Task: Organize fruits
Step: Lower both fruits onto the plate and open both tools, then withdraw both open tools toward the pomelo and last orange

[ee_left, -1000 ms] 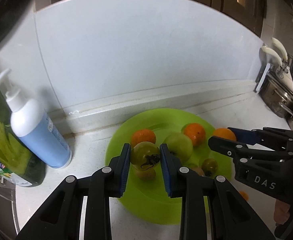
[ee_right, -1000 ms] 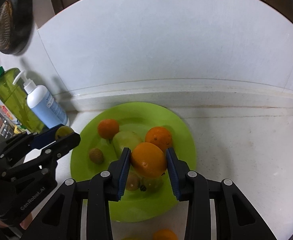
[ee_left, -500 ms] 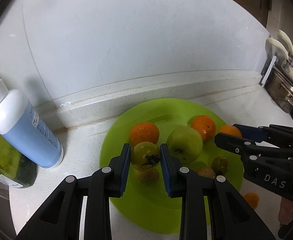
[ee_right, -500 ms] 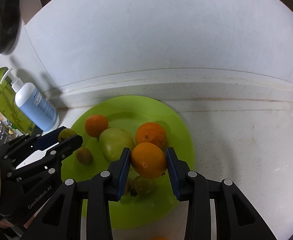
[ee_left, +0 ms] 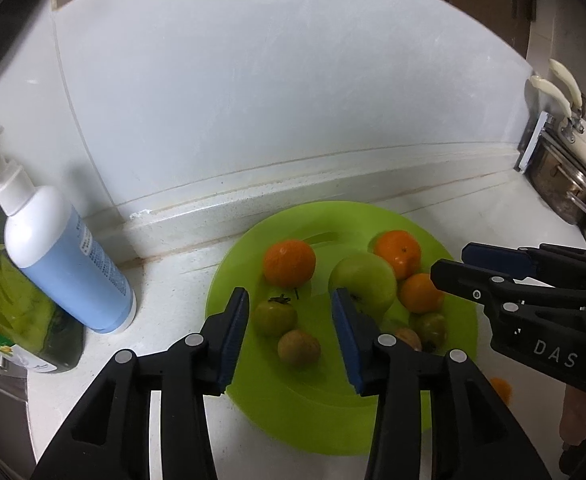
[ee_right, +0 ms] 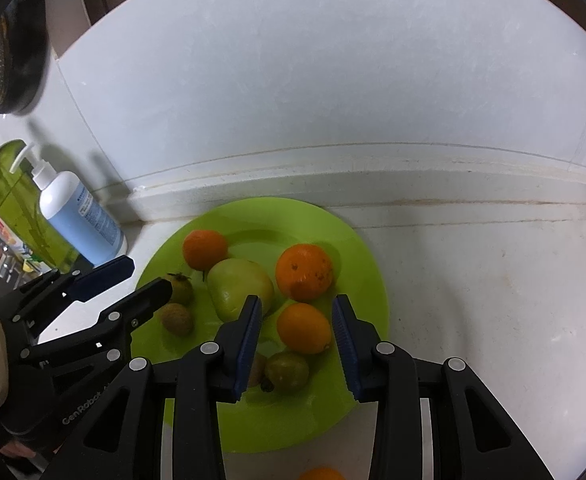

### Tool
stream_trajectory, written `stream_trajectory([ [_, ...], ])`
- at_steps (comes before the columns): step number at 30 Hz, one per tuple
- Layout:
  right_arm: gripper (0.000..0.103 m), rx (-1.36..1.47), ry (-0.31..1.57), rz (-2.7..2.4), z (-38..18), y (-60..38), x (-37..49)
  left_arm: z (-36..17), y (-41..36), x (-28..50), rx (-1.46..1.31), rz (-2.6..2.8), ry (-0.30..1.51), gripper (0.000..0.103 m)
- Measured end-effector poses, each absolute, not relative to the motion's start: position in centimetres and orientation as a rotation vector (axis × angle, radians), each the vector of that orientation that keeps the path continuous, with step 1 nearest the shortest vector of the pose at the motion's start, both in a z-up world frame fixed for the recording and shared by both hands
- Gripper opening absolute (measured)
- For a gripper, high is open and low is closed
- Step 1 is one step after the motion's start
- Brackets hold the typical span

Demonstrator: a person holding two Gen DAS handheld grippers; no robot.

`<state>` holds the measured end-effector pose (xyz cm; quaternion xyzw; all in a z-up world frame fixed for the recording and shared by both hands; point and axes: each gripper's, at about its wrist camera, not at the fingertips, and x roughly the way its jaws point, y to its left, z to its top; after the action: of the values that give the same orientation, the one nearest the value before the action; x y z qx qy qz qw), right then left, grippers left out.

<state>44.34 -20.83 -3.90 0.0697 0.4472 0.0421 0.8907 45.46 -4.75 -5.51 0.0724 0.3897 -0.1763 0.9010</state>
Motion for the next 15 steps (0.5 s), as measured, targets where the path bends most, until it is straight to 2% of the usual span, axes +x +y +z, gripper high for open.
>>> stream_trajectory([
  [15,0.038,0.117,0.813,0.118,0.8,-20.1,39.6,-0.5,-4.3,40.0,0.129,-0.361,0.719,0.047],
])
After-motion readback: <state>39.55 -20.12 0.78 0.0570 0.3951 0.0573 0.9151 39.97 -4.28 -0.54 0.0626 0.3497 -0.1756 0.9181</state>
